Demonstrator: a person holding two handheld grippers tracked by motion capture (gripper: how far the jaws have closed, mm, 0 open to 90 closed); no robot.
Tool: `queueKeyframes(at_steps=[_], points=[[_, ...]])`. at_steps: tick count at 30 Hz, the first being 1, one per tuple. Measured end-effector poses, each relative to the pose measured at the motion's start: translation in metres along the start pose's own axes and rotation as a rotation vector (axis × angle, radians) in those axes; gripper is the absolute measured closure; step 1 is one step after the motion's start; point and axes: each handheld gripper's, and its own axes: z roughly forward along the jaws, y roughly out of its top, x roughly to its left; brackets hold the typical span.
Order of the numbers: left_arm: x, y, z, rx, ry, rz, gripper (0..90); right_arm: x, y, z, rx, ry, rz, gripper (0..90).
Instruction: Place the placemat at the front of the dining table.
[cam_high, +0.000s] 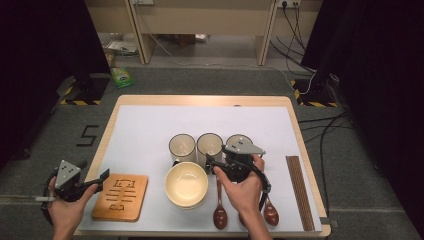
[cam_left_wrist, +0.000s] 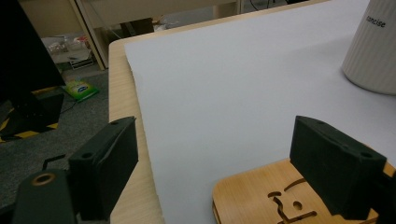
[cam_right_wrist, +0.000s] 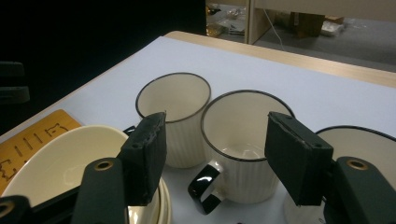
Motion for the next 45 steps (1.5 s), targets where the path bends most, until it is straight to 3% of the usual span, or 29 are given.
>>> queueKeyframes(at_steps=[10, 25, 37, 40, 45], points=[[0.002, -0.002, -0.002, 0.013, -0.009, 0.004, 14.6, 0.014, 0.004, 0.009, 0.003, 0.022, 0.0, 38.8], [-0.001, -0.003, 0.003, 0.087, -0.044, 0.039, 14.7, 0.038, 0.011, 0.017, 0.001, 0.072, -0.014, 38.1], [-0.001, -0.009, 0.007, 0.23, -0.017, 0.122, 15.1, 0.055, 0.011, 0.023, 0.009, 0.103, -0.029, 37.8], [0.0, -0.013, 0.007, 0.27, -0.027, 0.139, 15.1, 0.06, 0.01, 0.026, 0.015, 0.115, -0.034, 37.7], [0.001, -0.013, 0.006, 0.285, -0.042, 0.146, 15.2, 0.064, 0.009, 0.028, 0.017, 0.125, -0.04, 37.6]])
